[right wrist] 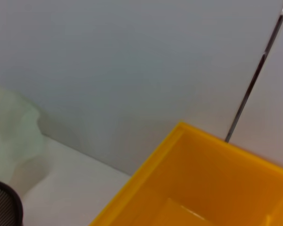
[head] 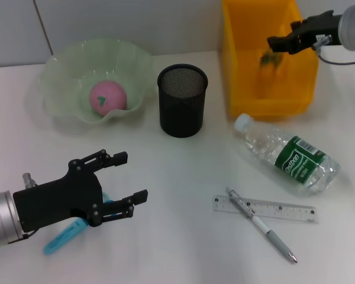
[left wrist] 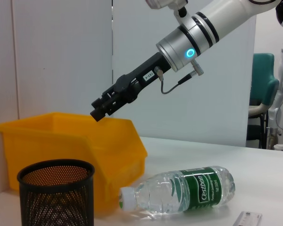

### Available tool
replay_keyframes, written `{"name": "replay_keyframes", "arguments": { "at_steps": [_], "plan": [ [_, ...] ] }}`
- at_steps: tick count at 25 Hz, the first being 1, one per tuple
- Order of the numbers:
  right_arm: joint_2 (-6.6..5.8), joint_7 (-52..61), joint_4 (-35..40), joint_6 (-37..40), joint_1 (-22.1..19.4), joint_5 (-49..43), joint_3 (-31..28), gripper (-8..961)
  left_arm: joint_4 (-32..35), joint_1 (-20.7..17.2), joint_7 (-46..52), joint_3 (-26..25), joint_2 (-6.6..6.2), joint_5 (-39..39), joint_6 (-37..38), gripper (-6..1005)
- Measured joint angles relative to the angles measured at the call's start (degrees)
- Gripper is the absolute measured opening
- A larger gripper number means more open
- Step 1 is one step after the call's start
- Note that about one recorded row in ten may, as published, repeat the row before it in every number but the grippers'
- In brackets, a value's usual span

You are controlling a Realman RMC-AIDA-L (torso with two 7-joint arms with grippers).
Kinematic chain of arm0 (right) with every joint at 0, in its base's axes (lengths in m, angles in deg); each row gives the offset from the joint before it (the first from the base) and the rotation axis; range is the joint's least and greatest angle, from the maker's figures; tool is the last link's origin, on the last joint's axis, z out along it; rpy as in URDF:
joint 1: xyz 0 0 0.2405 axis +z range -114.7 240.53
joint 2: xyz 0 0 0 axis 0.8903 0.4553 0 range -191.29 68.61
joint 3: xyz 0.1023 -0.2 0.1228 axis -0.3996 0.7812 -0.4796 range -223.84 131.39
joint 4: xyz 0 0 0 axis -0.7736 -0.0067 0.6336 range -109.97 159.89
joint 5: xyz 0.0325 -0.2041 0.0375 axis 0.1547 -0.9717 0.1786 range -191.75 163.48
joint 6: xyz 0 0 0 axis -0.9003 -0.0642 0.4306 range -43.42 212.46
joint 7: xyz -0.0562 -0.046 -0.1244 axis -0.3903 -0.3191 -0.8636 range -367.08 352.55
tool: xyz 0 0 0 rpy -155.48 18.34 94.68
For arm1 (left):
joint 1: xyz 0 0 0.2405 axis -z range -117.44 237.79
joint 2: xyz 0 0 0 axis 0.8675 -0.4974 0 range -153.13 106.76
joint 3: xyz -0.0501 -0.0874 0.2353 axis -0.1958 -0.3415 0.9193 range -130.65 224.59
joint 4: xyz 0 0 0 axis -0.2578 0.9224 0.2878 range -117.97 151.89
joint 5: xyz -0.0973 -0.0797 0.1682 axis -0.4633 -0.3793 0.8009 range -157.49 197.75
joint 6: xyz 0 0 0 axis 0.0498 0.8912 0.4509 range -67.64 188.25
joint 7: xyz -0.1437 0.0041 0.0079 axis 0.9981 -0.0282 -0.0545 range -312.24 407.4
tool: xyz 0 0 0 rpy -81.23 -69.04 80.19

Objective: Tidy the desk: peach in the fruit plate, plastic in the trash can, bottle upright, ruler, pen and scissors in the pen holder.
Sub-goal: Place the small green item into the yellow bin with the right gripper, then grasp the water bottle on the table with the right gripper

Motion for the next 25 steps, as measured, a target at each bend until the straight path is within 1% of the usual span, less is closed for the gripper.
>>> {"name": "replay_keyframes", "arguments": {
  "at_steps": [9, 10, 11, 13, 14, 15, 17, 18, 19, 20, 24, 25],
  "plan": [
    [0.10, 0.27, 3.10, 0.01, -1.96, 1.30, 0.04, 814, 0.00, -0.26, -0.18, 0.13, 0.00, 0.00, -0.24, 834],
    [0.10, 0.27, 3.10, 0.01, -1.96, 1.30, 0.04, 820, 0.00, -0.26, -0.18, 0.13, 0.00, 0.00, -0.24, 834],
    [0.11, 0.21, 4.63, -0.08, -3.10, 2.94, 0.58, 827, 0.00, -0.29, -0.19, 0.09, 0.00, 0.00, -0.24, 834],
    [0.11, 0.08, 5.51, -0.10, -3.78, 4.07, 1.05, 840, 0.00, -0.29, -0.19, 0.09, 0.00, 0.00, -0.24, 834],
    [0.08, -0.01, 8.23, -0.12, -5.78, 6.46, 2.10, 840, 0.00, -0.31, -0.19, -0.01, 0.00, 0.00, -0.23, 834],
    [0.08, -0.01, 8.23, -0.12, -5.78, 6.46, 2.10, 840, 0.00, -0.31, -0.19, -0.01, 0.00, 0.00, -0.23, 834],
    [0.12, -0.01, 10.84, 0.48, -7.47, 7.85, 2.67, 840, 0.00, -0.42, -0.19, -0.10, 0.00, 0.00, -0.30, 833],
    [0.19, 0.14, 12.09, 1.26, -8.22, 8.20, 2.80, 840, 0.00, -0.42, -0.19, -0.10, 0.00, 0.00, -0.30, 833],
    [0.25, 0.87, 14.20, 3.59, -9.20, 8.33, 2.83, 840, 0.00, -0.43, -0.19, -0.09, -0.01, 0.00, -0.41, 833],
    [0.25, 0.87, 14.20, 3.59, -9.20, 8.33, 2.83, 840, 0.00, -0.43, -0.19, -0.09, 0.00, 0.00, -0.41, 833],
    [0.28, 2.21, 17.31, 9.48, -10.93, 8.91, 2.80, 840, 0.00, -0.41, -0.18, -0.03, 0.00, 0.00, -0.45, 833],
    [0.28, 2.21, 17.31, 9.48, -10.93, 8.91, 2.80, 840, 0.00, -0.41, -0.18, -0.03, 0.00, 0.00, -0.45, 833]
  ]
}}
